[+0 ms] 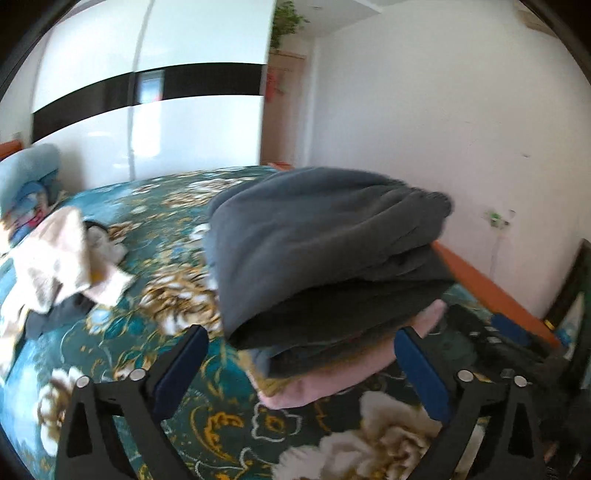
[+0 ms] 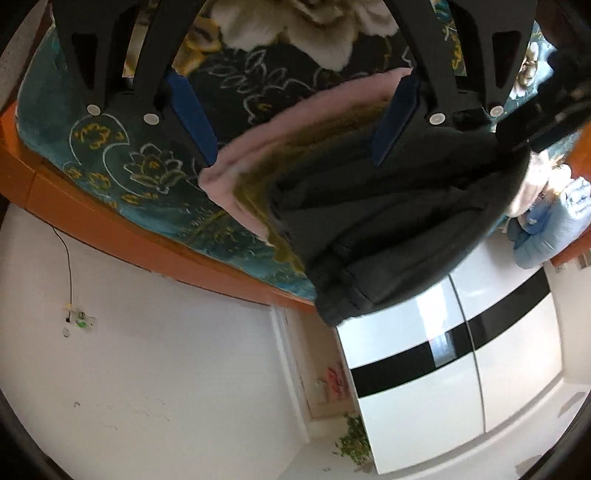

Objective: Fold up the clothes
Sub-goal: 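Lower the folded sweatpants onto the grey, olive and pink stack with both grippers, then open both grippers and release the sweatpants on top of the stack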

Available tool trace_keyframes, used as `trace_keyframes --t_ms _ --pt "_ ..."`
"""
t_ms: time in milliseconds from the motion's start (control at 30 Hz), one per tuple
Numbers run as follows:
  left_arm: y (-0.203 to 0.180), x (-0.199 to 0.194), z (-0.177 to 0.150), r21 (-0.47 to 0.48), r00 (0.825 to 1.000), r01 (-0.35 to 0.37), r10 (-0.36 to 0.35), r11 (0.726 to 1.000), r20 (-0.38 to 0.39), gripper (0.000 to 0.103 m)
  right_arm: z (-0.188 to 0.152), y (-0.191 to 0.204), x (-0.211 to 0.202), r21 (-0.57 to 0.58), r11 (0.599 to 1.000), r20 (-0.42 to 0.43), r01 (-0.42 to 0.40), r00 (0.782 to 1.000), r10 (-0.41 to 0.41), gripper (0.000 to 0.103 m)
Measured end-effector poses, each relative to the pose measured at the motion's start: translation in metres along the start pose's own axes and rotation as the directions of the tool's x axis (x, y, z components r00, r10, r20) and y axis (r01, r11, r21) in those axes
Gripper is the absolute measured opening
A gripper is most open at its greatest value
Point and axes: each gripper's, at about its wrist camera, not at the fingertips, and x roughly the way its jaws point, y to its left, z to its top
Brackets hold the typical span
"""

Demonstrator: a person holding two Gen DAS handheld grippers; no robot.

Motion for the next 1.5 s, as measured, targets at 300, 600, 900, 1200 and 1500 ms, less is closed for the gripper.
trace_keyframes --t_ms 300,600,900,1200,1500 --pt "-0.006 0.028 -0.015 -0.010 0.995 -0.046 0.045 0.999 -0.090 0.103 -0.013 0.003 0.008 -0.100 0.995 -0.032 0.031 0.999 -0.034 0.103" --pt "-0.004 0.030 -0.017 -0.019 0.993 -0.077 0.075 0.997 -0.087 0.103 -0.012 0.002 -0.004 -0.150 0.989 0.046 0.001 0.999 0.006 0.103" --pt "0.001 0.027 -0.016 0.000 0.987 -0.144 0.144 0.990 -0.078 0.103 -0.011 0.015 -0.004 -0.180 0.982 0.051 -0.057 0.996 0.067 0.103" --pt "0.003 0.029 -0.016 0.007 0.982 -0.164 0.164 0.986 -0.092 0.103 -0.013 0.020 -0.004 -0.188 0.979 0.032 -0.083 0.995 0.091 0.103" --pt "0.004 0.034 -0.020 0.001 0.980 -0.164 0.163 0.986 -0.112 0.103 -0.016 0.029 -0.004 -0.219 0.970 0.011 -0.100 0.994 0.105 0.103"
